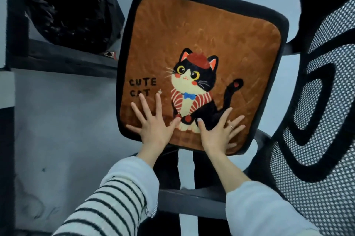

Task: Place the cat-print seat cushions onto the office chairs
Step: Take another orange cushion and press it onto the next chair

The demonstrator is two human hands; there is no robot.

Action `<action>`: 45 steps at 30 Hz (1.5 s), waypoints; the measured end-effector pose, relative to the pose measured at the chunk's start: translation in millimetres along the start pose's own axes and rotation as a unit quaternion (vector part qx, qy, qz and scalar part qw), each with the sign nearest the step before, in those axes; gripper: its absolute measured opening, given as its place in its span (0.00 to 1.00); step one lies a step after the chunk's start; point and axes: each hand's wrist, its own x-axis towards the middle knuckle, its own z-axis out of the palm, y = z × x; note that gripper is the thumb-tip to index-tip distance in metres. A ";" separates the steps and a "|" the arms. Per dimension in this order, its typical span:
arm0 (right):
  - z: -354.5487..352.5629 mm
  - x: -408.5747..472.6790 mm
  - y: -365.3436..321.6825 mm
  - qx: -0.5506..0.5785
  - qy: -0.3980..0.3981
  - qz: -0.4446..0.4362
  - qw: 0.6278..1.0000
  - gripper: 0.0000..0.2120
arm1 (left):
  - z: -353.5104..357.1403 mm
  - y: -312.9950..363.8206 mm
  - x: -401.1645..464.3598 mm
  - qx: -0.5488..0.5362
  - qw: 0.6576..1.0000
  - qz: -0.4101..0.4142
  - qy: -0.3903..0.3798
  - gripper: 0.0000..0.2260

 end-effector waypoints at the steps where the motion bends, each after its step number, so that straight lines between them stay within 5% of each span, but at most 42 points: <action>1: -1.0 1.7 -0.8 0.007 -0.004 0.000 1.000 0.47 | -2.5 2.7 -0.1 -0.005 1.000 0.000 0.003 0.43; 8: 12.2 -37.0 4.4 -0.046 -0.094 -0.036 0.994 0.48 | 13.5 25.4 -42.2 -0.024 0.997 0.018 -0.074 0.46; 15: 34.0 -27.9 1.2 -0.182 -0.023 -0.052 0.982 0.38 | 28.6 27.1 -36.9 0.064 0.997 0.017 -0.026 0.44; 21: -0.9 -20.7 -4.2 -0.216 -0.154 -0.055 0.963 0.40 | -14.1 6.6 -30.8 0.042 0.994 0.061 -0.081 0.36; 23: -28.2 -22.6 -8.1 -0.232 -0.186 -0.099 0.950 0.36 | -36.7 -2.9 -40.5 -0.010 0.995 0.058 -0.085 0.28; 27: -86.0 -52.1 -28.5 -0.270 -0.154 -0.272 0.911 0.23 | -63.9 -4.8 -99.3 -0.162 0.986 0.011 0.028 0.21; 33: -141.5 -158.4 -62.6 -0.254 -0.139 -0.490 0.822 0.18 | -110.9 -5.2 -225.9 -0.444 0.870 -0.054 0.209 0.18; 45: -112.9 -427.8 23.8 -0.338 -0.240 -0.714 0.564 0.18 | -77.4 -131.3 -523.1 -0.387 0.822 -0.195 0.369 0.13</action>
